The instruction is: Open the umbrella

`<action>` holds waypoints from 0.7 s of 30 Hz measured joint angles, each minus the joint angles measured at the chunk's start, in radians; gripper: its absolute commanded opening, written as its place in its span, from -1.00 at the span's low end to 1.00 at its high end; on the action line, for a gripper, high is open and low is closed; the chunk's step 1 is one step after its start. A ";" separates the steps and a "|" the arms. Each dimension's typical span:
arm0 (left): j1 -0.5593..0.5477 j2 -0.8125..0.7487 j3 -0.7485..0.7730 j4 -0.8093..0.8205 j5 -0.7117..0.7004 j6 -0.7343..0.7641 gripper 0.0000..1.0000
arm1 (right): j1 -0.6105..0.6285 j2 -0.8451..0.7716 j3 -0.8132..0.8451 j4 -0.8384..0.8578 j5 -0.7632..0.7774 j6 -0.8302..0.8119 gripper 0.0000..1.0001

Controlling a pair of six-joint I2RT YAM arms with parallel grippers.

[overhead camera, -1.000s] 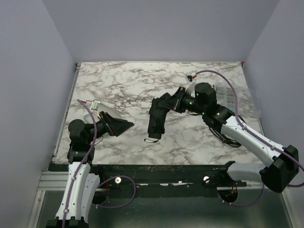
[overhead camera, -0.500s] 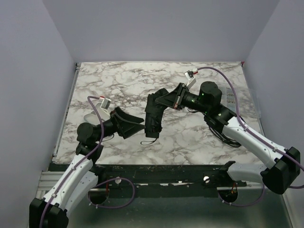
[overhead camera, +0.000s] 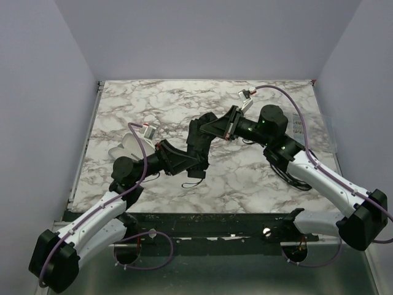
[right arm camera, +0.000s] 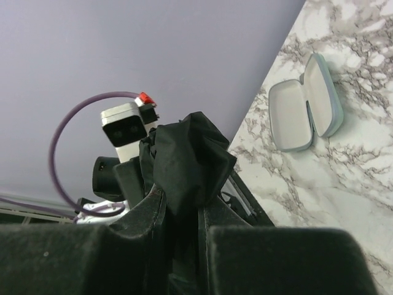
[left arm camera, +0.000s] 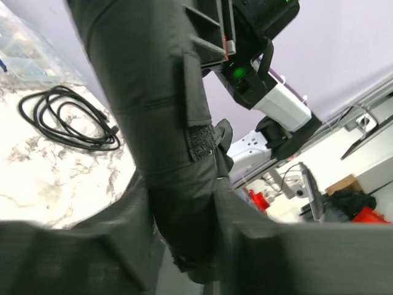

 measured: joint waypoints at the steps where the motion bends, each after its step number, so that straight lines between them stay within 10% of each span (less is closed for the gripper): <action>1: -0.004 0.003 0.000 0.006 -0.005 0.001 -0.99 | 0.000 0.000 -0.002 0.008 -0.002 0.002 -0.99; 2: -0.008 0.003 0.002 -0.003 -0.011 -0.010 -1.00 | 0.000 -0.001 -0.005 0.025 -0.004 0.000 -0.87; 4: -0.008 0.003 0.010 -0.030 -0.018 -0.011 -1.00 | -0.003 -0.006 -0.011 0.052 -0.005 -0.012 0.35; 6: -0.013 -0.004 0.044 -0.122 -0.019 0.018 -1.00 | -0.005 -0.012 -0.013 0.056 -0.006 -0.013 0.99; 21: -0.110 0.001 0.394 -0.845 -0.187 0.346 -1.00 | 0.003 -0.013 0.010 -0.061 0.002 -0.074 1.00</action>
